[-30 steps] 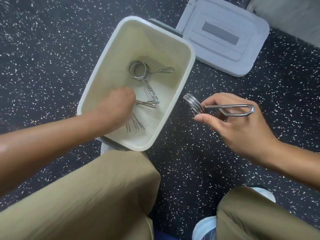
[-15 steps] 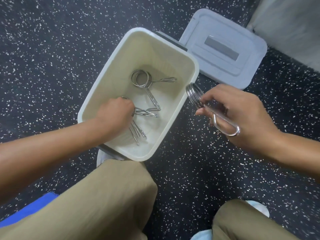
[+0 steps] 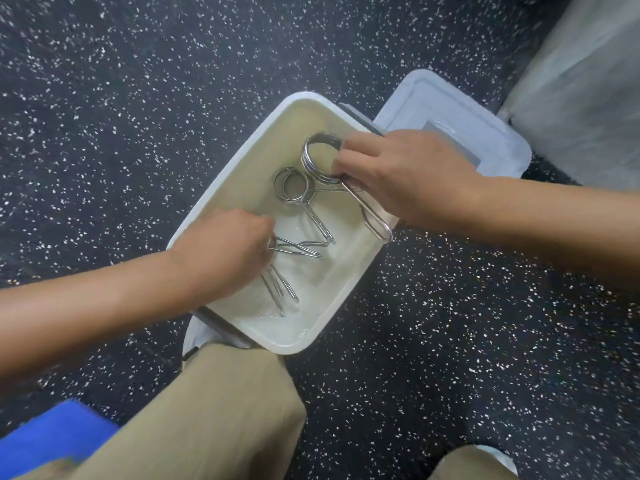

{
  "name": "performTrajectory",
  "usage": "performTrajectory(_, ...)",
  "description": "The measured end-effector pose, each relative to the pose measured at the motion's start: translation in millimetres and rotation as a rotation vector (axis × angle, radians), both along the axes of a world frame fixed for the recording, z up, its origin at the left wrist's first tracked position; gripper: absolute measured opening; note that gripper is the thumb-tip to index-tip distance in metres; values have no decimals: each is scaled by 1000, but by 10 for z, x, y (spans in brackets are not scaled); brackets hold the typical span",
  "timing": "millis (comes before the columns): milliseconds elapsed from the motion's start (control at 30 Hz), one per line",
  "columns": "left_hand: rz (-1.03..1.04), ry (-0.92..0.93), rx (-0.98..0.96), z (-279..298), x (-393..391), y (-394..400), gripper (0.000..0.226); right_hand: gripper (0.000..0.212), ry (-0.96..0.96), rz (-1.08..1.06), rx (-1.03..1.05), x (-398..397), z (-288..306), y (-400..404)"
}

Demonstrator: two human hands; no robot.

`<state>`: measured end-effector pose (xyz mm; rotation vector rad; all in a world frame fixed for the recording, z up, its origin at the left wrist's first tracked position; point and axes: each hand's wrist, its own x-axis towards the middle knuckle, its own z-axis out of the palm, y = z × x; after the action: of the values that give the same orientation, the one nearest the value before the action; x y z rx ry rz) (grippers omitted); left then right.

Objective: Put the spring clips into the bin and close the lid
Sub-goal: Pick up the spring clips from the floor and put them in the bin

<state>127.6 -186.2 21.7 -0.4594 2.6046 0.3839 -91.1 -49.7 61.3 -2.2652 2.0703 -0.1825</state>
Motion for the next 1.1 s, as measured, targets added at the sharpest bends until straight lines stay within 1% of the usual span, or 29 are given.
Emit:
performTrajectory(100, -23, 89, -14, 112, 70, -93, 21, 13, 94, 150, -42, 40, -223, -199)
performTrajectory(167, -33, 111, -8, 194, 79, -95, 23, 17, 121, 230, -41, 63, -360, -275)
performTrajectory(233, -22, 116, -11, 261, 88, -79, 25, 15, 146, 278, -6, 97, -492, -335)
performTrajectory(533, 1, 160, 0, 328, 115, 15, 29, 16, 316, 345, 113, 170, -876, -553)
performTrajectory(600, -2, 161, 2, 330, 110, 12, 29, 21, 319, 350, 118, 170, -927, -565)
performTrajectory(667, -7, 165, 2, 329, 110, -4, 29, 19, 312, 352, 94, 157, -954, -597)
performTrajectory(733, -2, 156, -4, 337, 110, -27, 30, 15, 308, 344, 102, 144, -955, -618)
performTrajectory(867, -8, 143, -20, 351, 101, -48, 33, 16, 248, 234, 160, 141, -879, -574)
performTrajectory(1000, 0, 127, -22, 380, 82, -14, 32, 16, 123, 106, 177, 111, -674, -466)
performTrajectory(1067, 2, 118, -19, 393, 63, 8, 33, 8, 47, 13, 139, 85, -480, -371)
performTrajectory(1100, 1, 120, -17, 403, 53, 17, 34, 9, 13, -49, 117, 65, -365, -312)
